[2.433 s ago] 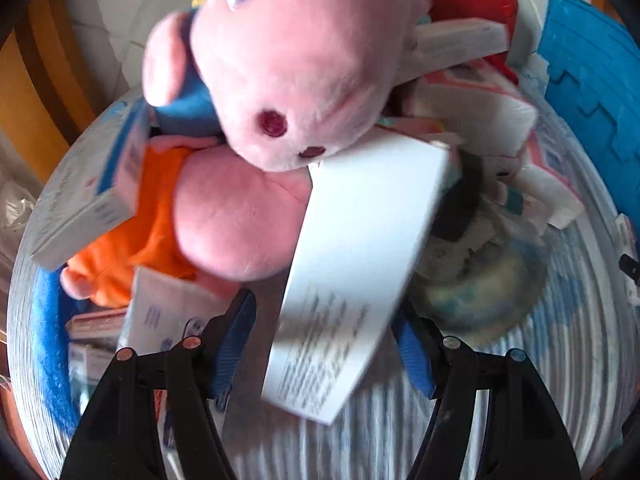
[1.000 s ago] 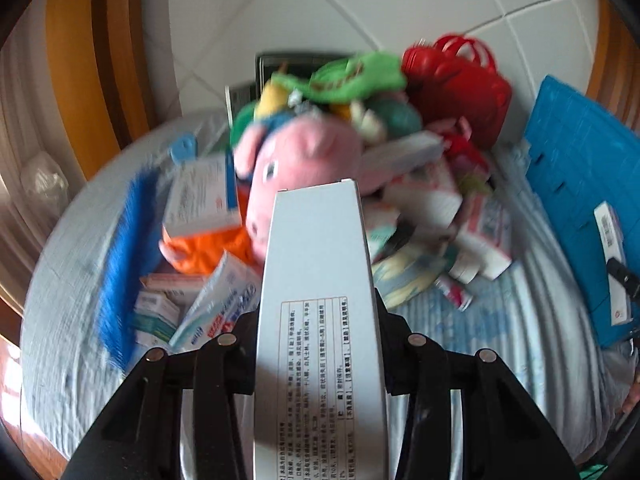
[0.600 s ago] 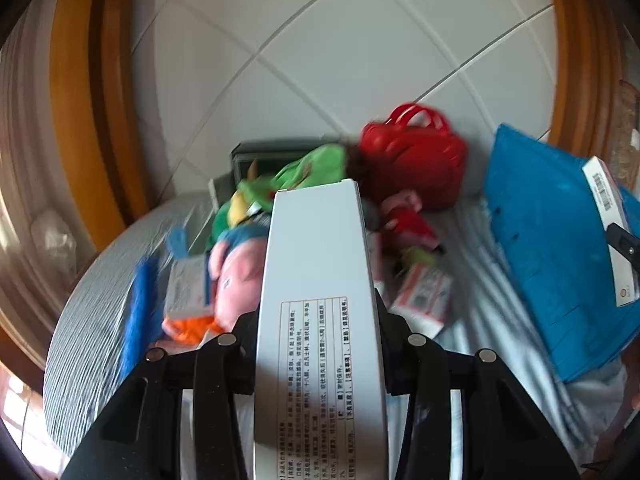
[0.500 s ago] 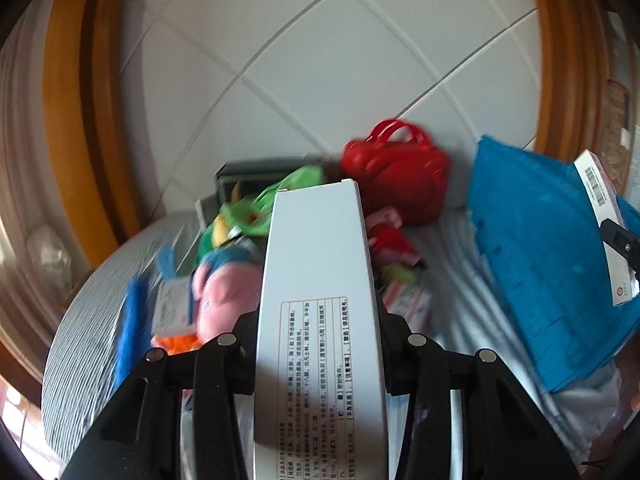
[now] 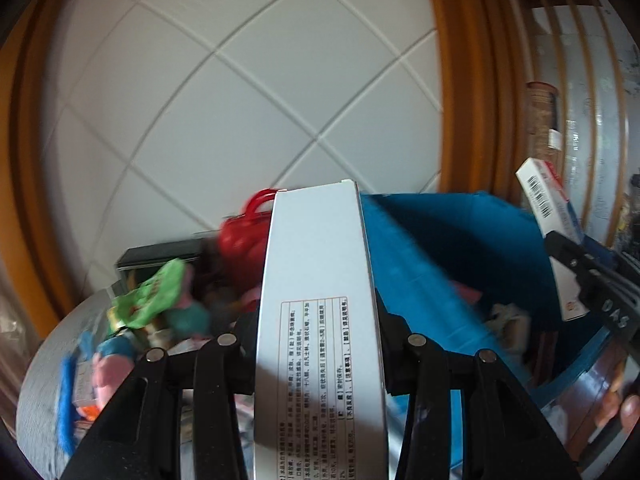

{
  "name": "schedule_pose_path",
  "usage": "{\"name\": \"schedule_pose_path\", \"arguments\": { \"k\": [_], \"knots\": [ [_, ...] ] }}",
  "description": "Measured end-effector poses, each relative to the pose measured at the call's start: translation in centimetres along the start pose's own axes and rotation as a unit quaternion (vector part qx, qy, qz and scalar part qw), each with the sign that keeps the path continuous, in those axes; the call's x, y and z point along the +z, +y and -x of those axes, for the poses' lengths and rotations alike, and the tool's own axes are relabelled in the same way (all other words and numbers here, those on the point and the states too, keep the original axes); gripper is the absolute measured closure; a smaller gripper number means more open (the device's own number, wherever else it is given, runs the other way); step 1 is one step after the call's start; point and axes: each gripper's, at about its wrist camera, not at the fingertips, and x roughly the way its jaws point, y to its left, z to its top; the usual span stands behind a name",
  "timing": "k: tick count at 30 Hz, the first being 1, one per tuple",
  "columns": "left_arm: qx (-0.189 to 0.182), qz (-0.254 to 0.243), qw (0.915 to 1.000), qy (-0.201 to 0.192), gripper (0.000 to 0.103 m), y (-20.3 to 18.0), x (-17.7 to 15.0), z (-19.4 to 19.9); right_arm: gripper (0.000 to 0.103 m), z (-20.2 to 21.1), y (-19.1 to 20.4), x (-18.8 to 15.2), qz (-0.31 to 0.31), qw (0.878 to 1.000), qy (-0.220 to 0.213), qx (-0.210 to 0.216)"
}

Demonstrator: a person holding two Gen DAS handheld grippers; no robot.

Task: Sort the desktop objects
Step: 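Lower the white box and foot-cream box into the blue bin, opening both tools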

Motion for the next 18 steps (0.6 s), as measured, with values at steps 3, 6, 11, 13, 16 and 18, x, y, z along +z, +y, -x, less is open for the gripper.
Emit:
{"name": "schedule_pose_path", "arguments": {
  "k": [3, 6, 11, 13, 16, 18],
  "knots": [
    [-0.017, -0.006, 0.9998, 0.003, 0.061, -3.9, 1.2, -0.8, 0.064, -1.0, -3.7, 0.5, 0.003, 1.0, 0.005, -0.022],
    [-0.03, -0.014, 0.9994, 0.003, 0.061, -8.3, 3.1, -2.0, 0.064, -1.9, -7.0, 0.8, 0.007, 0.999, 0.012, -0.039],
    [-0.051, -0.022, 0.9982, 0.022, 0.061, -14.6, 5.2, -4.2, 0.065, -4.1, -12.6, 1.3, 0.016, 0.997, 0.04, -0.07],
    [-0.056, -0.025, 0.9973, 0.041, 0.061, -17.3, 5.3, -5.7, 0.065, -4.8, -14.4, 1.2, 0.022, 0.995, 0.049, -0.084],
    [-0.059, -0.033, 0.995, 0.073, 0.061, -20.7, 5.4, -7.9, 0.065, -6.1, -16.7, 1.0, 0.04, 0.991, 0.071, -0.11],
    [-0.054, -0.049, 0.992, 0.103, 0.061, -22.9, 5.2, -9.7, 0.065, -7.4, -18.1, 0.9, 0.048, 0.987, 0.097, -0.116]
  ]
}}
